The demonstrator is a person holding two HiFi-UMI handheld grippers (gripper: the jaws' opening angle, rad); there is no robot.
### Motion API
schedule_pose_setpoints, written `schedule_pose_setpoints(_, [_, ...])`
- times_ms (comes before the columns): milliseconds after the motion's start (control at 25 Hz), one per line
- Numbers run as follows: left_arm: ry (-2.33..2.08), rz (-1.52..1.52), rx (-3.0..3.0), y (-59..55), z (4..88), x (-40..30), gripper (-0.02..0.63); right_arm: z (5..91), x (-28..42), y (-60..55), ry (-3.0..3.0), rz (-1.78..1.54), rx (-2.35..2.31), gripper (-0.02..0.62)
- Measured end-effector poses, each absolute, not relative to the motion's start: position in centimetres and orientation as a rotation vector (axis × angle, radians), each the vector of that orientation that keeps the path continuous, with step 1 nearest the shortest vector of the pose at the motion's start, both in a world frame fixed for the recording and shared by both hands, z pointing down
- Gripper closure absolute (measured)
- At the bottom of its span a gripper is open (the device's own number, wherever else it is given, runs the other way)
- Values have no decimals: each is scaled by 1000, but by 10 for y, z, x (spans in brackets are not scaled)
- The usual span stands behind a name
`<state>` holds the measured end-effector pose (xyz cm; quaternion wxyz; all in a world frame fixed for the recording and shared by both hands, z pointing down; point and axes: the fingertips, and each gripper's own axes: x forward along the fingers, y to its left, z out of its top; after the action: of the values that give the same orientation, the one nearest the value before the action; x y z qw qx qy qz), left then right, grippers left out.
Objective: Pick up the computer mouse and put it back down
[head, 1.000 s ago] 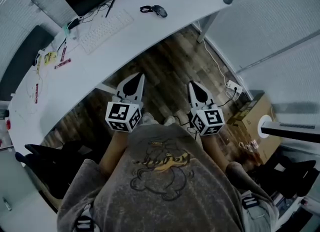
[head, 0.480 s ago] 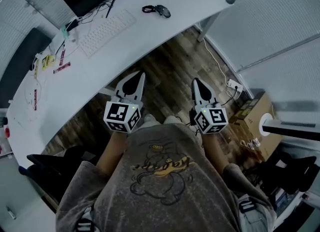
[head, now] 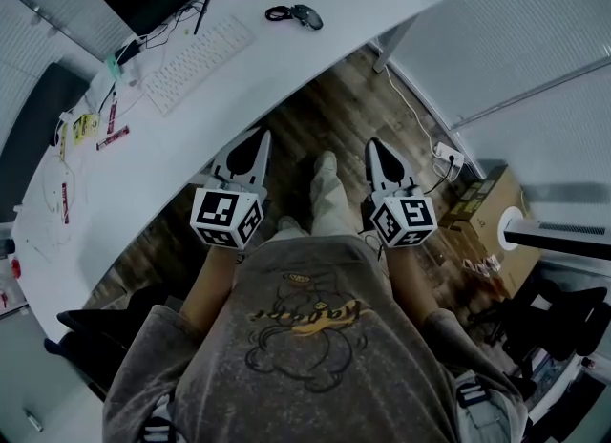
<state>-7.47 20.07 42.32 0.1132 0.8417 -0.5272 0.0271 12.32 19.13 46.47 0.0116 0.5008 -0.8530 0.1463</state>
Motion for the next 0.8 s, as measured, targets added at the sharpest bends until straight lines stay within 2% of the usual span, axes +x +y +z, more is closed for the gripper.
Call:
schedule_pose_setpoints(360, [-1554, 80, 2452, 149, 432, -70, 586, 466, 120, 137, -2699, 476, 1525, 589])
schedule_pose_setpoints(800, [-1625, 90, 2396, 33, 421, -76, 586, 455, 105, 10, -2758, 490, 1413, 589])
